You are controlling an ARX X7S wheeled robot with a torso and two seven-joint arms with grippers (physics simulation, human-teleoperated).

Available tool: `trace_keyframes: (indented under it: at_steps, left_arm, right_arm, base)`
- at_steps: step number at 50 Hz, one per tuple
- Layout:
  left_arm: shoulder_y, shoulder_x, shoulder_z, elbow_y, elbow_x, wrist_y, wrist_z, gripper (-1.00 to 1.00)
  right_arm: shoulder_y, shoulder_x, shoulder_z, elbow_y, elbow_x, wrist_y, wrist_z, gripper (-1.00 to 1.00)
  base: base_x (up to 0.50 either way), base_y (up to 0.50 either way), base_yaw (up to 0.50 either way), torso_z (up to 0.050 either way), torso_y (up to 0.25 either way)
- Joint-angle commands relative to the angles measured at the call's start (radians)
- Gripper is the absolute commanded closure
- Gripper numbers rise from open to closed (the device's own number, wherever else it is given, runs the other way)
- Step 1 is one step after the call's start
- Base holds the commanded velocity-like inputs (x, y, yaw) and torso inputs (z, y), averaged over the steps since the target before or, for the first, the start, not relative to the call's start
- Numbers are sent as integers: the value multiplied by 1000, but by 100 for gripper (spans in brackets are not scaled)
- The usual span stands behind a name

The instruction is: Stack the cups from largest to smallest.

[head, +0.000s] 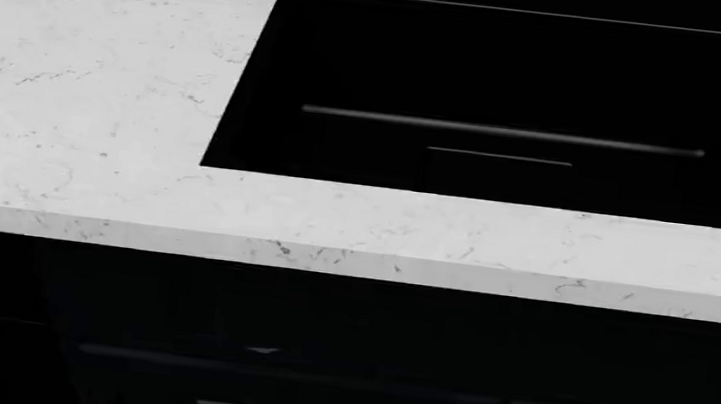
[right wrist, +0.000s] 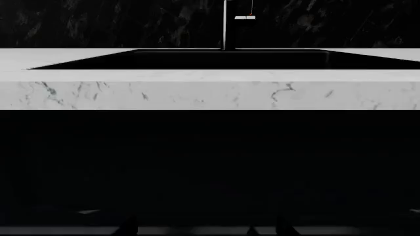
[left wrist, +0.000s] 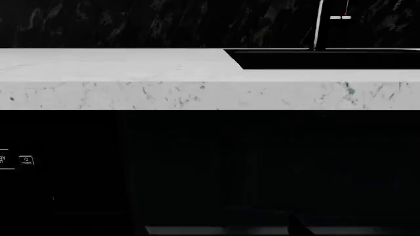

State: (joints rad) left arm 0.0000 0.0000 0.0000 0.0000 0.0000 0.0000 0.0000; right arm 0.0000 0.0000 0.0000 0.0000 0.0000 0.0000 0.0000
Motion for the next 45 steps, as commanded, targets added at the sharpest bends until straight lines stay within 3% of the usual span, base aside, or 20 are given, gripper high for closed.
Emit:
trace_keyframes:
  at_steps: [1,29,30,33,34,45]
  left_arm:
    - [0,-10,11,0,0,0,-11,-100]
    - [37,-42,27,70,-52,8,-44,-100]
    - [38,-48,33,71,-47,11,-58,-100]
    - [42,-58,47,70,-59,26,-48,-100]
    - [50,-62,50,106,-91,-48,-34,-100]
    - [41,-79,63,104,-85,-35,-70,-100]
  right_arm:
    - [0,9,-13,0,9,0,13,-100]
    - [-12,36,-63,-20,22,13,58,-100]
    - [-5,91,-129,-12,65,3,125,-100]
    - [-6,96,-133,-22,83,10,130,-100]
    - [-7,97,-133,-27,86,10,132,-100]
    - [-7,112,-148,-73,94,38,149,-100]
  base:
    - [0,0,0,0,0]
    - [0,0,0,0,0]
    - [0,0,0,0,0]
    - [0,0,0,0,0]
    - [0,0,0,0,0]
    - [0,0,0,50,0]
